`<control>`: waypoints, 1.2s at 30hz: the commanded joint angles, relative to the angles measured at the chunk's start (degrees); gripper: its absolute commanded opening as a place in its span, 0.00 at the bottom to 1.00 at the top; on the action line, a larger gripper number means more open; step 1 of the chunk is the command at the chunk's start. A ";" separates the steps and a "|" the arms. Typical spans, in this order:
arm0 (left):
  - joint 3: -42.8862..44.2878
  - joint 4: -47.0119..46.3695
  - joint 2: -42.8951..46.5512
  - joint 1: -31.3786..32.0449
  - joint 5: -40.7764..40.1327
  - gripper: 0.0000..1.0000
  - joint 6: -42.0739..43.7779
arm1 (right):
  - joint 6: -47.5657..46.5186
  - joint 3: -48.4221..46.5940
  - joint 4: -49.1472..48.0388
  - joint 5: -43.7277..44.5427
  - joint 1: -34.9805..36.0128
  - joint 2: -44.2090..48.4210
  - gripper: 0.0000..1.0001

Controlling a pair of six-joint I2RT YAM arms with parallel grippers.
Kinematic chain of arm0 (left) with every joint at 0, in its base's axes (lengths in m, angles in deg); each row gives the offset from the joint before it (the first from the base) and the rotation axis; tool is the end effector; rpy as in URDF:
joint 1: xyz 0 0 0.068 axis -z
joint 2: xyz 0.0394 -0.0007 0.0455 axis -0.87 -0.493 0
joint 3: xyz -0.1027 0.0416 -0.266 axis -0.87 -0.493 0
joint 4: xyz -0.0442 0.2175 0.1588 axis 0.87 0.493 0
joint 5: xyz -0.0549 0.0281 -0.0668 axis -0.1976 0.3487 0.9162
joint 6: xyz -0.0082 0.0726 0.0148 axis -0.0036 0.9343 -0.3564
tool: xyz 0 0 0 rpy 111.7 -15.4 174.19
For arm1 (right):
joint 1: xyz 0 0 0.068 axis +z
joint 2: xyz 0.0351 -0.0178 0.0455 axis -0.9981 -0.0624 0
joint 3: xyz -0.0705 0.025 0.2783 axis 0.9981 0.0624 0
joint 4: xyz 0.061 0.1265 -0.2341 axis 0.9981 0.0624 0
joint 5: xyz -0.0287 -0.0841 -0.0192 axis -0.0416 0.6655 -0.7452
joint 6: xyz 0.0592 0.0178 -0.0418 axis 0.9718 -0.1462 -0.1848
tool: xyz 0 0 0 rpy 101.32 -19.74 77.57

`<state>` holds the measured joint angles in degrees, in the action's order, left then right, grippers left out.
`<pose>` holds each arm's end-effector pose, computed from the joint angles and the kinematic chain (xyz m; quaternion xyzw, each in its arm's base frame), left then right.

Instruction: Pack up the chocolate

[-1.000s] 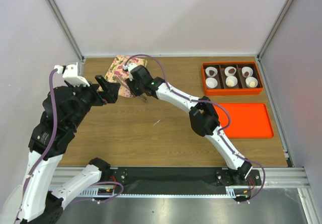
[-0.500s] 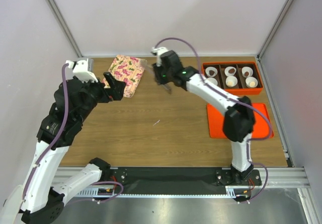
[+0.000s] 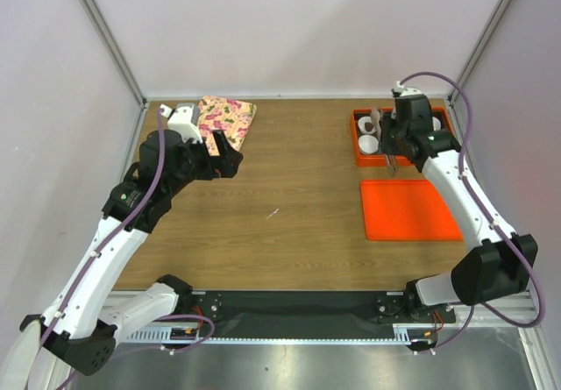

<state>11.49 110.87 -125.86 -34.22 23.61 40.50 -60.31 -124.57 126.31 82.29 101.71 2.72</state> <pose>0.1936 -0.0911 0.4162 0.0153 0.8268 -0.2043 0.5239 0.3311 0.0810 0.3455 -0.0186 0.9073 0.0227 0.4196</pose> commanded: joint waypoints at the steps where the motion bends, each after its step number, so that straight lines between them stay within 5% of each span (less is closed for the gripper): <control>1: -0.30 -4.62 -0.47 -0.40 3.17 1.00 -1.36 | 3.11 0.89 3.57 0.41 -2.89 2.15 0.34; 36: -3.11 -5.15 0.32 -0.40 2.23 1.00 -0.22 | 5.40 7.22 -8.29 -4.52 -4.83 -6.90 0.36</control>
<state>7.95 106.41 -126.97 -34.24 27.34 39.73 -54.67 -116.72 121.79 76.50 96.71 -3.88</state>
